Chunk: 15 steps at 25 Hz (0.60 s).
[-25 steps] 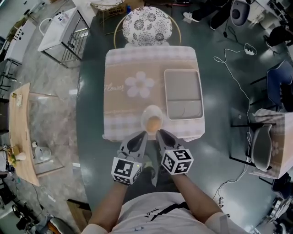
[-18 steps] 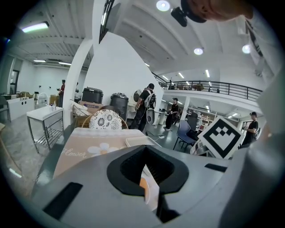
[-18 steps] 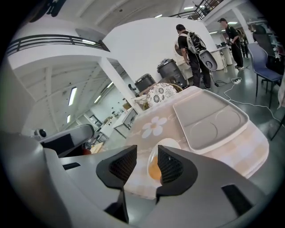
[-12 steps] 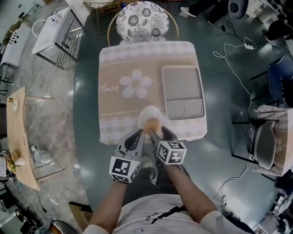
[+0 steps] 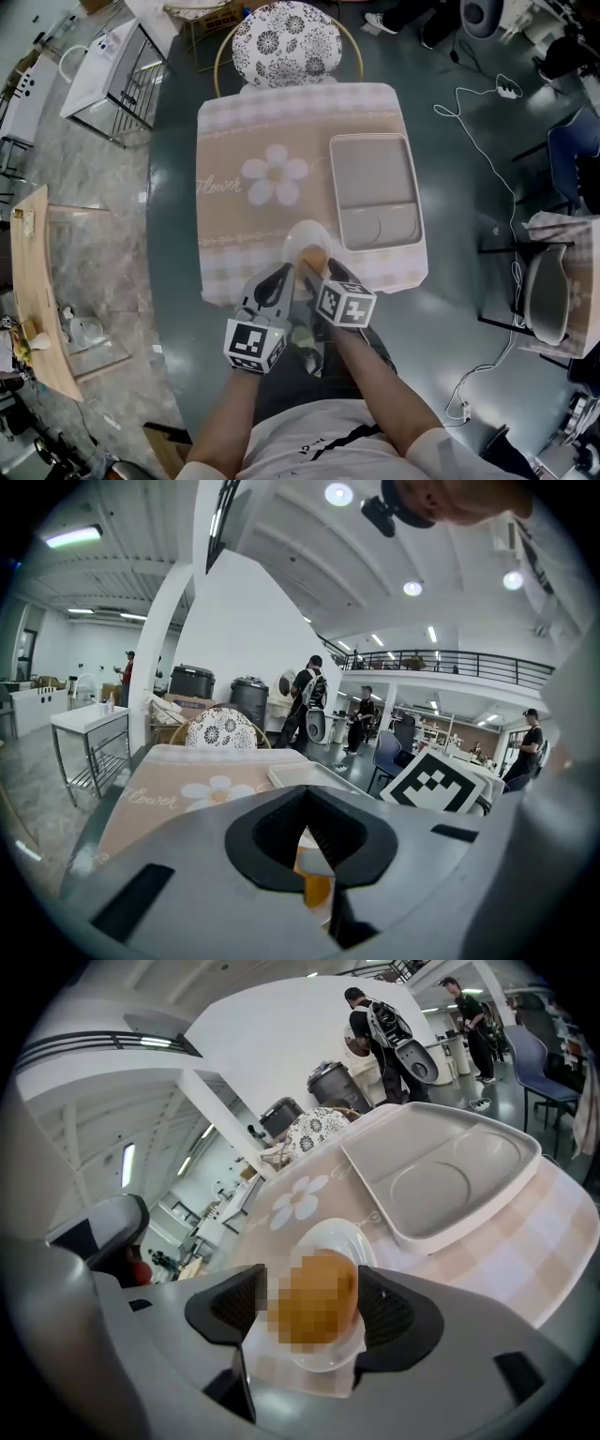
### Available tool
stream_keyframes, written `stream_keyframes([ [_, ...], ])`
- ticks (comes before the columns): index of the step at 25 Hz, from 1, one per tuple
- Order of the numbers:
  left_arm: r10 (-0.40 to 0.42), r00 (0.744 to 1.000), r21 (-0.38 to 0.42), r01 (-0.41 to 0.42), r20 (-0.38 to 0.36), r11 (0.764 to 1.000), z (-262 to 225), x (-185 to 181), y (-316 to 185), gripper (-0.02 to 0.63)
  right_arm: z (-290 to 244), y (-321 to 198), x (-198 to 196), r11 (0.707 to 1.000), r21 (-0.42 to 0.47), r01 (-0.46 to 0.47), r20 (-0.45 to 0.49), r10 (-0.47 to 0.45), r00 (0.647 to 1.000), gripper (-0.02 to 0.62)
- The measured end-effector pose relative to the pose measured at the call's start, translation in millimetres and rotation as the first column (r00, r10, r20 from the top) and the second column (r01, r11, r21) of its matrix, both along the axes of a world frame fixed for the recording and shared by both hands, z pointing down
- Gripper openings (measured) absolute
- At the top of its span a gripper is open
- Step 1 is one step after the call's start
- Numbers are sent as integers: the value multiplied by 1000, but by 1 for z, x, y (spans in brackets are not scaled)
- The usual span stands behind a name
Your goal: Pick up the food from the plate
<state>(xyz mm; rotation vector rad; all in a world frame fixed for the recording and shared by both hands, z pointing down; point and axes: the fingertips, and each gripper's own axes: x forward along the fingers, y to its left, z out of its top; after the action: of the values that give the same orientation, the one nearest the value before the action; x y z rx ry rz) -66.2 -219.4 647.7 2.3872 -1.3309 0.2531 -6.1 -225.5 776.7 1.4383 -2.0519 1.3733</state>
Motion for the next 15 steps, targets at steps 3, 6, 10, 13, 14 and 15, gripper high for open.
stream_keyframes([
  [3, 16, 1000, 9, -16, 3, 1000, 2, 4, -3, 6, 9, -1, -1, 1000, -12, -5, -15, 5, 1000, 282],
  [6, 13, 1000, 12, -13, 1, 1000, 4, 3, -9, 6, 15, -3, -5, 1000, -19, 7, -17, -7, 1000, 285],
  [10, 3, 1000, 6, -3, 8, 1000, 10, 2, -14, 6, 20, -5, -11, 999, -24, 37, -30, -38, 999, 290],
  [13, -10, 1000, -1, 10, 11, 1000, 13, -2, -17, 6, 22, -8, -16, 997, -26, 72, -39, -73, 997, 290],
  [14, -14, 1000, -3, 14, 13, 1000, 14, -3, -17, 6, 23, -9, -19, 996, -32, 89, -35, -90, 995, 291],
  [15, -16, 1000, -4, 16, 14, 1000, 14, -3, -17, 6, 24, -9, -21, 994, -38, 106, -29, -107, 994, 292],
])
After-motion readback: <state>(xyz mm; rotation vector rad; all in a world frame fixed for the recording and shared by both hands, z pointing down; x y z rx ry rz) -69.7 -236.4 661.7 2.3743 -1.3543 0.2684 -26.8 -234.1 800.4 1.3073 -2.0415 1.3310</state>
